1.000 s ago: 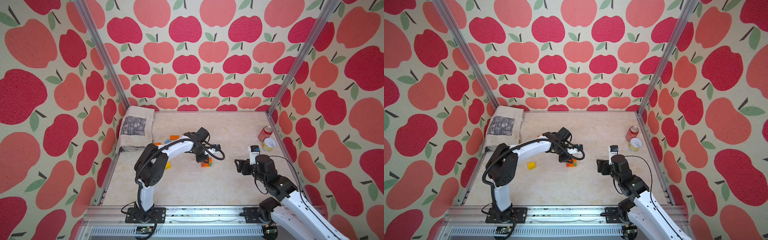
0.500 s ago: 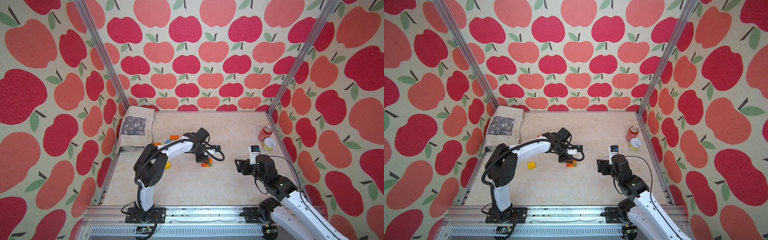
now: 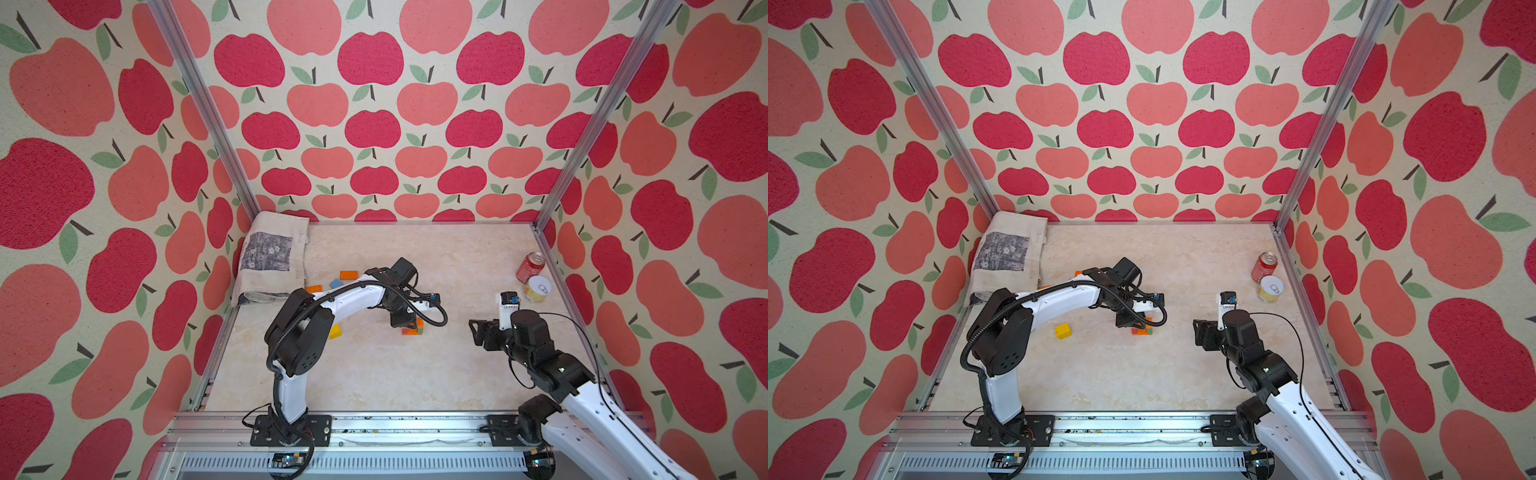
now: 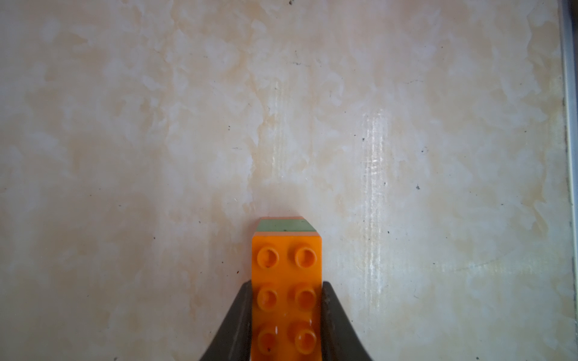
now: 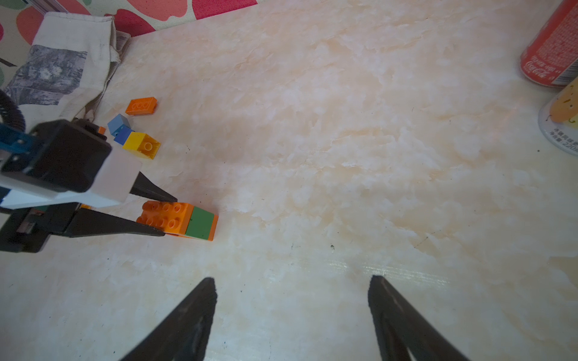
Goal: Assemble the letter p with lego
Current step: Assemble the lego brick with the lego brick.
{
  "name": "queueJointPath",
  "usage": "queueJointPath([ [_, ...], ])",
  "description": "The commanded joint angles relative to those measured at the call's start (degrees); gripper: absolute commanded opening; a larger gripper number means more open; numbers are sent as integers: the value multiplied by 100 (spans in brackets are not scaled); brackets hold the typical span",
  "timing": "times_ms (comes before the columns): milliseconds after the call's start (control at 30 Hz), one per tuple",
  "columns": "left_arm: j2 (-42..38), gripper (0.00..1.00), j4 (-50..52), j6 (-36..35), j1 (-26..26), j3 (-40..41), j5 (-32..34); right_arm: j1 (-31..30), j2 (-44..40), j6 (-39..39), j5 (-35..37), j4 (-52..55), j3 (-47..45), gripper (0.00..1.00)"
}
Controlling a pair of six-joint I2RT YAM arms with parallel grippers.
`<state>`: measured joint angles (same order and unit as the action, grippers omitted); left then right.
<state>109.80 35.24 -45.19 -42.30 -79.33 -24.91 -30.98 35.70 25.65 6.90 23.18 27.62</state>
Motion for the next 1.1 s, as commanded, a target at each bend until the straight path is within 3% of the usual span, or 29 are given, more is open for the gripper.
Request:
queueJointPath([
  [0,383,16,351,-109,-15,168,223,44,-59,90,-62,-71,-38,80],
  [267,649,15,27,122,-14,541,233,53,-116,73,-52,-24,12,80],
  [700,445,24,161,390,-41,-52,160,65,-145,138,-79,-57,34,80],
  [867,326,36,33,705,-49,-351,98,66,-16,133,-66,-150,-36,80],
  [1067,-125,53,-502,969,-54,-150,62,66,-1,147,-62,-201,-83,80],
])
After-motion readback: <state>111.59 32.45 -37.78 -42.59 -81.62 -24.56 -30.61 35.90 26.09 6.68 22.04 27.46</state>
